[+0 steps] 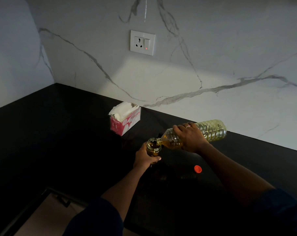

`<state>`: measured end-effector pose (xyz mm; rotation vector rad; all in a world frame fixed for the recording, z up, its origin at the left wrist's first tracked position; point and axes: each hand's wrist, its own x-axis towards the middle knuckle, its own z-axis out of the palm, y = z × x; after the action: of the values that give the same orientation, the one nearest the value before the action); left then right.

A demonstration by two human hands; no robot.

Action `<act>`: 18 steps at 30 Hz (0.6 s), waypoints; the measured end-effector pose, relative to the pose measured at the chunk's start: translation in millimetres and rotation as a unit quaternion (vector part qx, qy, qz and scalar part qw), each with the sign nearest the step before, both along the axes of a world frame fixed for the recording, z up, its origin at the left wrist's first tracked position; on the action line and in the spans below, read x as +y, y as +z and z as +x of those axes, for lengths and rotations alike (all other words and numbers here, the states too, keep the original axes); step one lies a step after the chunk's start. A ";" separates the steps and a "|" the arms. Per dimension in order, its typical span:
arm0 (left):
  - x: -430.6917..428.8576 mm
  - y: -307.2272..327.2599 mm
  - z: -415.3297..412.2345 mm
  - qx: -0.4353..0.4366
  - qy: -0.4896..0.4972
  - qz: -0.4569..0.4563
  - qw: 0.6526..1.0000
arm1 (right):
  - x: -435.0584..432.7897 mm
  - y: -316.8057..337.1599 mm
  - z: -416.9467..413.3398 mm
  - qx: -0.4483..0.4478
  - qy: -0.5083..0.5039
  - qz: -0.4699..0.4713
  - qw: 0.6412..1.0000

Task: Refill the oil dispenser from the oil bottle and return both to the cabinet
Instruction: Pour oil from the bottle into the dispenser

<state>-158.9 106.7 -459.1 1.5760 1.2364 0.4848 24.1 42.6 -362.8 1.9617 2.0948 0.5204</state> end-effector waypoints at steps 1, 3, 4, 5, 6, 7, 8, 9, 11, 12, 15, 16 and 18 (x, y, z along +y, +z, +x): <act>0.0 0.0 0.1 0.000 0.000 -0.001 1.000 | 0.1 -0.1 0.0 -0.003 0.000 0.000 1.000; 0.0 0.3 0.1 -0.002 -0.001 0.000 1.000 | 0.2 0.7 -0.2 -0.010 0.000 0.000 1.000; 0.0 0.3 0.1 -0.003 -0.001 0.000 1.000 | 0.3 0.7 -0.1 -0.014 -0.001 0.001 1.000; -0.2 0.3 0.0 -0.003 -0.001 0.001 1.000 | 0.2 0.6 -0.2 -0.016 0.000 0.003 1.000; -0.2 0.0 -0.1 -0.003 -0.001 0.001 1.000 | 0.1 0.5 -0.1 -0.016 0.002 0.007 1.000; -0.3 -0.5 -0.1 -0.005 -0.001 0.001 1.000 | 0.0 0.9 -0.4 -0.013 0.003 0.013 1.000; -0.3 -1.0 -0.1 -0.008 0.000 0.002 1.000 | -0.1 1.2 -0.7 -0.010 0.006 0.018 1.000; -0.4 -1.5 -0.1 -0.010 0.002 0.002 1.000 | -0.2 1.4 -0.8 -0.007 0.009 0.020 1.000; -0.3 -1.6 -0.1 -0.009 0.003 0.003 1.000 | -0.3 1.1 -1.2 -0.007 0.010 0.019 1.000; -0.3 -1.5 -0.1 -0.008 0.001 0.003 1.000 | -0.4 1.0 -1.4 -0.007 0.009 0.018 1.000; 0.2 -1.2 0.1 -0.004 0.001 0.000 1.000 | -0.6 1.5 -1.9 -0.010 0.003 0.016 1.000; 0.3 -1.3 0.2 -0.003 0.001 0.000 1.000 | -0.7 1.7 -2.1 -0.012 0.002 0.016 1.000; 0.3 -1.5 0.4 0.000 0.001 -0.001 1.000 | -0.9 1.9 -2.1 -0.014 -0.001 0.016 1.000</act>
<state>-158.5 107.0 -460.5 1.5737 1.2379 0.4849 22.0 41.7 -360.9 1.9611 2.0796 0.5813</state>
